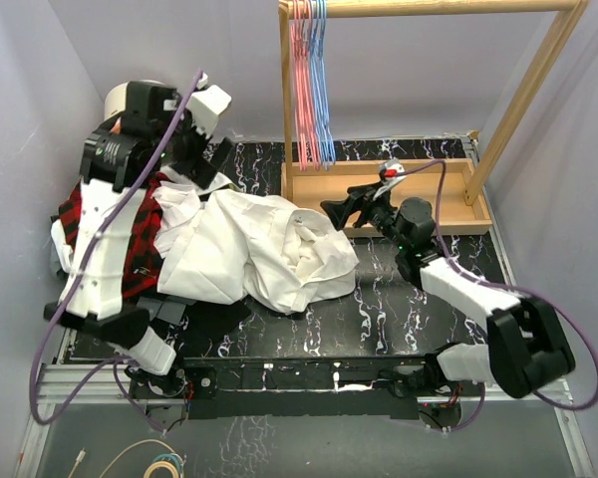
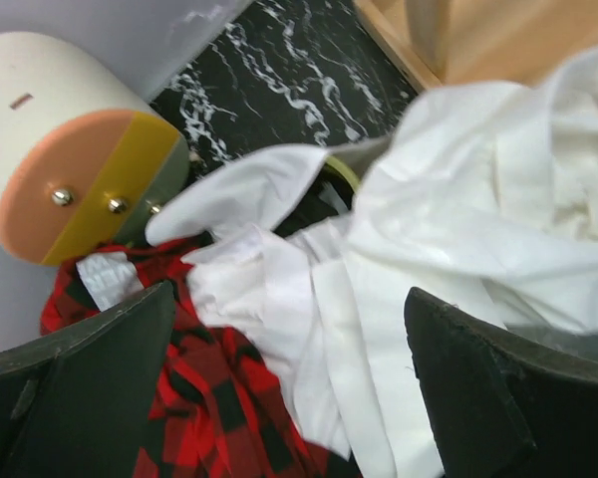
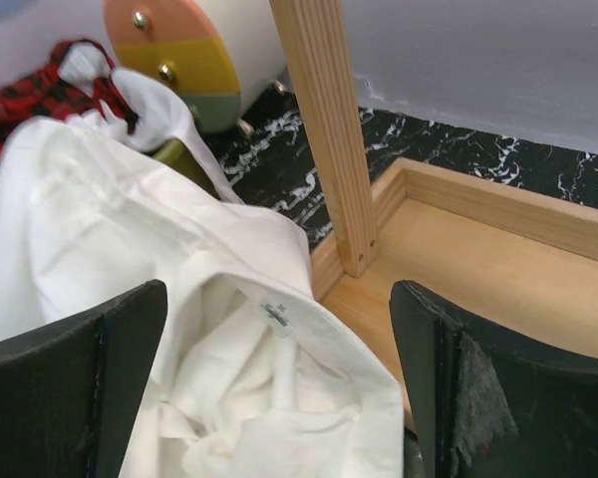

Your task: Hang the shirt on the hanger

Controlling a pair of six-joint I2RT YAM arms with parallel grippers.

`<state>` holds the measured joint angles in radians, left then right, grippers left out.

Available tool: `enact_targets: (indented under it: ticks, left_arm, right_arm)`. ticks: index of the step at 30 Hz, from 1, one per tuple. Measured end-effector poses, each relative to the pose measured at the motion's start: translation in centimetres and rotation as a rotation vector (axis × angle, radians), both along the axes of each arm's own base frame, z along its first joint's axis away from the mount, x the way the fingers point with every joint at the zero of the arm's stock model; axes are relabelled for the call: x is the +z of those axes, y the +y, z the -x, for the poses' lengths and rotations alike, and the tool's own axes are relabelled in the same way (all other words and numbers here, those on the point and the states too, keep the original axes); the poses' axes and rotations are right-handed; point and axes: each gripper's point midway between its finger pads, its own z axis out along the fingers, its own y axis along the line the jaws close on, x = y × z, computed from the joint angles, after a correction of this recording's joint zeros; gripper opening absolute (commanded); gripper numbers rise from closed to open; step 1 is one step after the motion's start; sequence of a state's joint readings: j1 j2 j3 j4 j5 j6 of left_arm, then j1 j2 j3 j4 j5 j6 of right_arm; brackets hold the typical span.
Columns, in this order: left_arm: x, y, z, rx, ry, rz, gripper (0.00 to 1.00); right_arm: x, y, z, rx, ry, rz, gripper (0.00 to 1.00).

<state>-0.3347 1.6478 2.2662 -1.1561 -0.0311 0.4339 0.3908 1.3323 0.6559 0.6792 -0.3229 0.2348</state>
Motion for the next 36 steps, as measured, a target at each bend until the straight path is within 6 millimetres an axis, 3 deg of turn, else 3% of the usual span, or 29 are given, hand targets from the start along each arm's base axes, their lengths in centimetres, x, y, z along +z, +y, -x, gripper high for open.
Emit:
enact_targets:
  ticks: [4,7,9,11,13,15,17,20,22,23,25,28,32,34,36]
  left_arm:
    - [-0.6,0.1,5.1,-0.070,0.058,0.041,0.97]
    - [-1.7,-0.1,7.7,-0.097,0.130,0.086,0.97]
    - [-2.0,0.1,8.1,-0.074,0.157,0.128,0.97]
    - [-2.1,0.8,7.9,-0.012,0.169,0.169,0.97]
    - [-2.0,1.7,7.5,0.058,0.165,0.206,0.97]
    - [-1.6,2.6,7.0,0.127,0.147,0.244,0.97]
    - [-1.1,3.6,6.6,0.183,0.125,0.270,0.97]
    - [-0.6,4.7,6.4,0.238,0.101,0.294,0.97]
    - [-0.2,5.2,6.4,0.258,0.084,0.305,0.97]
    - [0.1,5.4,6.5,0.266,0.074,0.310,0.97]
    - [0.6,5.8,6.9,0.276,0.051,0.322,0.97]
    - [1.1,6.1,7.7,0.278,0.029,0.334,0.97]
    - [1.0,6.2,8.5,0.267,0.026,0.340,0.97]
    - [0.8,6.2,8.5,0.261,0.030,0.336,0.97]
    - [0.4,6.1,8.5,0.256,0.041,0.330,0.97]
  right_arm:
    - [3.8,-1.1,2.4,-0.022,0.036,-0.107,0.95]
    - [8.0,-1.9,4.9,-0.016,0.019,-0.155,0.83]
    - [11.8,-2.7,6.4,-0.022,-0.030,-0.189,0.68]
    - [15.8,-3.7,7.9,-0.035,-0.103,-0.227,0.47]
    - [20.4,-4.8,8.9,-0.067,-0.170,-0.275,0.37]
    - [25.5,-5.7,8.7,-0.114,-0.213,-0.318,0.30]
    - [30.7,-6.1,7.5,-0.156,-0.257,-0.353,0.33]
    - [36.0,-5.6,3.6,-0.209,-0.269,-0.377,0.36]
    - [36.8,-4.5,0.5,-0.227,-0.240,-0.366,0.35]
    - [36.3,-3.9,-1.3,-0.237,-0.212,-0.353,0.34]
    - [33.0,-2.4,-5.2,-0.255,-0.120,-0.303,0.33]
    - [26.4,-0.6,-9.7,-0.278,0.039,-0.212,0.32]
    - [20.4,0.3,-12.0,-0.296,0.180,-0.129,0.34]
    - [19.7,0.3,-12.0,-0.298,0.199,-0.117,0.37]
    - [20.3,0.3,-11.9,-0.296,0.188,-0.124,0.44]
